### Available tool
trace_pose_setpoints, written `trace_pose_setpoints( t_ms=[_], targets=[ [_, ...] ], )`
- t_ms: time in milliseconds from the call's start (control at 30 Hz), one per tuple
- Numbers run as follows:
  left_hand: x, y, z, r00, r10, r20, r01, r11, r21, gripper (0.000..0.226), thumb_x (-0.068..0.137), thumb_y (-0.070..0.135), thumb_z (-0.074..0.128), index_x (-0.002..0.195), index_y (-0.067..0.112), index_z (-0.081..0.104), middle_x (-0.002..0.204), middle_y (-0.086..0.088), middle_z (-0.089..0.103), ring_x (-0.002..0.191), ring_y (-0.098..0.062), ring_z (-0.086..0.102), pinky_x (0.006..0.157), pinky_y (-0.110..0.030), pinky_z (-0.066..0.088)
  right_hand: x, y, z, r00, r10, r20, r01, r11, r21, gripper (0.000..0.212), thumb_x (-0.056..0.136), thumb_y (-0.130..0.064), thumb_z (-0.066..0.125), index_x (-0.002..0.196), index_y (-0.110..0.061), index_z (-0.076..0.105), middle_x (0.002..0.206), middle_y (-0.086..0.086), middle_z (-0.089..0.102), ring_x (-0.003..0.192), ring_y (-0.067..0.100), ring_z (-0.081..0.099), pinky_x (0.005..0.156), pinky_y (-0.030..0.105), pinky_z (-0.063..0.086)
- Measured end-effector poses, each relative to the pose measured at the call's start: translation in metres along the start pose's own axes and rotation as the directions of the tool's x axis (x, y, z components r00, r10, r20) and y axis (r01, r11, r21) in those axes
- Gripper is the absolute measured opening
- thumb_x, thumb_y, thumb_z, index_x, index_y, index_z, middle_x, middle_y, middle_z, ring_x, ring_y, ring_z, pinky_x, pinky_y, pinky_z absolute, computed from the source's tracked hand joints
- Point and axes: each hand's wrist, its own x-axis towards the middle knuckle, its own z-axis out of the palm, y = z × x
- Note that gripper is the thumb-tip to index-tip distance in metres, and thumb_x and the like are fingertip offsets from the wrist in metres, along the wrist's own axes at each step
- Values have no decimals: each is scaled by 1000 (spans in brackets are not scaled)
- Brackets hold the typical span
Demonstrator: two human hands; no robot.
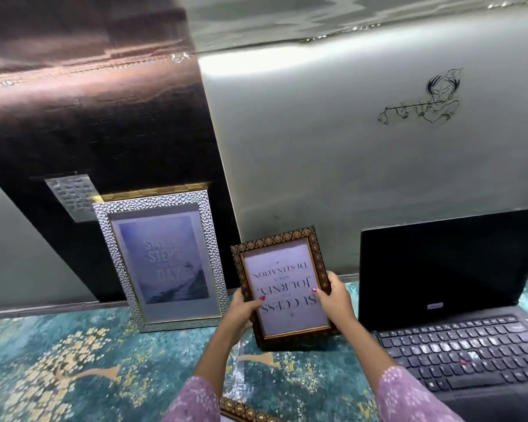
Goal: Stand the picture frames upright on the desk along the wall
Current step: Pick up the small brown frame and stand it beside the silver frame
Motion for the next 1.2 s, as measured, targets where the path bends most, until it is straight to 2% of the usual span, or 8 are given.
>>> trace_pose_setpoints(
  t_ms=[167,467,633,733,933,1000,1100,1200],
  targets=[
    [5,0,-6,993,-27,-114,36,996,83,36,91,33,50,119,11,40,135,-13,52,121,-36,50,95,-51,41,11,-13,-7,992,-126,31,128,990,-64,46,78,-1,62,123,-4,50,118,12,62,111,26,57,88,24,40],
    [2,-2,10,982,41,-183,-76,979,-191,20,97,26,38,111,12,42,133,-19,53,102,-31,55,81,-47,46,8,-6,-14,979,-198,-52,189,972,-141,48,80,-11,62,125,-11,47,125,12,57,117,27,52,98,36,42],
    [2,-2,11,993,-44,-113,-14,884,-466,51,97,32,33,140,6,25,148,-18,35,132,-46,36,105,-64,28,-6,-10,-14,972,-157,-172,133,981,-143,87,77,-16,68,143,-17,10,148,17,24,132,30,33,103,40,36],
    [1,-1,15,995,-83,-49,39,810,-585,54,97,35,29,141,5,24,152,-20,28,137,-46,27,110,-62,22,-21,-15,-1,985,-117,-124,116,993,-18,97,79,-17,66,143,-18,-6,146,11,31,119,25,47,91,35,43],
    [-11,1,21,995,-73,61,95,699,-709,53,97,34,28,140,4,29,147,-21,36,138,-40,30,114,-58,21,-27,-12,13,994,-103,33,88,947,308,32,85,-9,58,114,-17,46,106,3,60,108,24,57,83,27,44],
    [-13,2,20,994,-69,90,113,711,-695,46,97,30,32,133,2,40,126,-21,57,136,-38,34,106,-50,37,-22,-16,8,988,-154,-19,152,938,311,29,85,-5,57,111,-15,50,106,6,61,107,24,58,89,33,48],
    [-9,0,15,983,-117,138,175,814,-554,28,94,34,40,97,10,55,98,-12,62,119,-33,52,57,-36,58,-15,-36,-8,947,-275,-167,310,917,250,31,85,0,55,115,-8,55,106,3,62,101,15,57,90,15,47],
    [-7,-3,3,974,-130,186,197,892,-407,27,90,36,47,112,20,45,117,-5,41,90,-28,59,76,-47,45,-6,-61,-31,851,-450,-270,474,880,29,41,76,12,54,114,-2,59,107,2,63,99,10,58,89,9,43]
  ],
)
